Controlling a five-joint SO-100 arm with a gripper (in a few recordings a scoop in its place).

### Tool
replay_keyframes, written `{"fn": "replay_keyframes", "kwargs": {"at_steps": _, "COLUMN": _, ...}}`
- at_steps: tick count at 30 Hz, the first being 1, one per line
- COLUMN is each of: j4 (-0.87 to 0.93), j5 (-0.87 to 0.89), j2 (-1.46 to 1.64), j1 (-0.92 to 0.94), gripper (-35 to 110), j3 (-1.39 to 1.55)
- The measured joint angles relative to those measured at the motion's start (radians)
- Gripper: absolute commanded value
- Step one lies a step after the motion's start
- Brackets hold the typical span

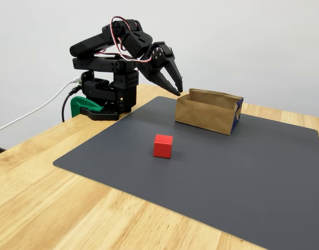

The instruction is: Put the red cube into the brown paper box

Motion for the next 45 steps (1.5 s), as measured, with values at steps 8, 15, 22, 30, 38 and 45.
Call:
{"fn": "replay_keyframes", "kwargs": {"at_steps": 8, "j4": 0.000, "j5": 0.000, "j2": 0.000, "j1": 0.000, "gripper": 0, "j3": 0.000}}
{"fn": "replay_keyframes", "kwargs": {"at_steps": 15, "j4": 0.000, "j5": 0.000, "j2": 0.000, "j1": -0.002, "gripper": 0, "j3": 0.000}}
{"fn": "replay_keyframes", "kwargs": {"at_steps": 22, "j4": 0.014, "j5": -0.038, "j2": 0.000, "j1": 0.008, "gripper": 7, "j3": 0.000}}
{"fn": "replay_keyframes", "kwargs": {"at_steps": 30, "j4": 0.012, "j5": -0.210, "j2": -0.012, "j1": 0.103, "gripper": 11, "j3": 0.000}}
{"fn": "replay_keyframes", "kwargs": {"at_steps": 38, "j4": -0.054, "j5": -0.337, "j2": -0.129, "j1": 0.190, "gripper": 19, "j3": -0.034}}
{"fn": "replay_keyframes", "kwargs": {"at_steps": 45, "j4": -0.011, "j5": -0.411, "j2": -0.354, "j1": 0.256, "gripper": 23, "j3": -0.190}}
